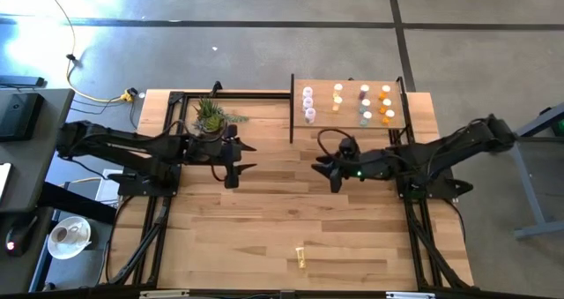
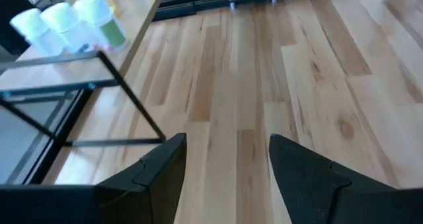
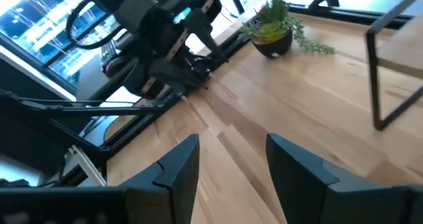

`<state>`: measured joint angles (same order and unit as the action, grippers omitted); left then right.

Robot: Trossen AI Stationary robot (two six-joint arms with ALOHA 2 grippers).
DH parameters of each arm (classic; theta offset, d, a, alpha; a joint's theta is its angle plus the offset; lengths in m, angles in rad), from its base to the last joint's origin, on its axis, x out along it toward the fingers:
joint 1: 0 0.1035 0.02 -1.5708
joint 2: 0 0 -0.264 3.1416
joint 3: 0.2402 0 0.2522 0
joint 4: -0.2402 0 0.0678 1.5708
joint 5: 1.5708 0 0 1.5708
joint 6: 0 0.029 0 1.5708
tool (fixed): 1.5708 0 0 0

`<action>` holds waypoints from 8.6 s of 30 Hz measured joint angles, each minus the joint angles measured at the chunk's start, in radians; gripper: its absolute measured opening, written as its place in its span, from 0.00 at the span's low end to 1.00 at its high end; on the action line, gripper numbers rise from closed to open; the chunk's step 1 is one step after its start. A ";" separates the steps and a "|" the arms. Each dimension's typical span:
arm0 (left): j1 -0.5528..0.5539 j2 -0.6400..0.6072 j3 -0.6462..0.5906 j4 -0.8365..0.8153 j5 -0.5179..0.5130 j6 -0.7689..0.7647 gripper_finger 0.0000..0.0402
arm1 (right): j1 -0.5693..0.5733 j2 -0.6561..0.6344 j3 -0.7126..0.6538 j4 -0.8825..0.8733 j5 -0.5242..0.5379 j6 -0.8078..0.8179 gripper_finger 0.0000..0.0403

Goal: Pick and place medicine bottles onto shelf by color
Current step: Put the yellow pill bottle aligned with the other yellow pill bottles on the shelf

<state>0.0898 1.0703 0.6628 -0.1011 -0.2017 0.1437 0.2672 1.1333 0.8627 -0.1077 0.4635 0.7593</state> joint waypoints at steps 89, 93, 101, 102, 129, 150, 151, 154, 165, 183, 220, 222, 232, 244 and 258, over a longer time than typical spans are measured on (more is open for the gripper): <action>-0.059 -0.149 -0.192 0.009 0.135 -0.272 0.51 | 0.262 1.098 0.842 -0.687 -0.475 0.797 0.40; -0.059 -0.149 -0.192 0.009 0.135 -0.272 0.51 | 0.263 1.098 0.842 -0.692 -0.464 0.794 0.33; -0.058 -0.149 -0.192 0.009 0.135 -0.272 0.51 | 0.264 1.098 0.842 -0.696 -0.472 0.787 0.25; -0.058 -0.149 -0.192 0.009 0.135 -0.272 0.51 | 0.266 1.098 0.842 -0.695 -0.472 0.785 0.25; -0.059 -0.149 -0.192 0.009 0.135 -0.272 0.51 | 0.336 1.099 1.102 -1.011 0.203 0.704 0.26; -0.059 -0.148 -0.192 0.009 0.135 -0.272 0.51 | 0.315 1.081 1.102 -1.459 0.516 0.945 0.26; -0.059 -0.148 -0.192 0.009 0.136 -0.272 0.51 | 0.312 1.069 1.095 -1.463 0.531 0.928 0.26; -0.059 -0.148 -0.192 0.011 0.136 -0.254 0.51 | 0.293 1.046 1.090 -1.463 0.550 0.885 0.26; -0.058 -0.148 -0.192 0.054 0.080 -0.125 0.51 | 0.226 0.956 1.086 -1.463 0.635 0.646 0.26; -0.058 -0.148 -0.192 0.095 -0.025 0.046 0.51 | 0.149 0.836 0.941 -1.462 0.711 0.481 0.26; 0.374 -0.148 -0.192 0.393 -0.037 0.140 0.51 | -0.015 0.396 0.136 -1.137 1.109 0.873 0.26; 0.393 -0.148 -0.192 0.420 -0.041 0.153 0.51 | -0.029 0.396 0.136 -1.085 1.108 0.794 0.26; 0.464 -0.148 -0.192 0.457 -0.045 0.137 0.51 | -0.107 0.397 0.136 -0.831 1.073 0.478 0.26; 0.467 -0.148 -0.192 0.449 -0.045 0.117 0.51 | -0.198 0.397 0.263 -0.787 0.939 0.331 0.26; 0.466 -0.148 -0.192 0.449 -0.044 0.117 0.51 | -0.290 0.397 0.232 -0.759 0.819 0.382 0.26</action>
<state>0.5560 0.9226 0.4709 0.3481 -0.2459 0.2612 -0.0229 1.5303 1.0951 -0.8664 1.2829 1.1413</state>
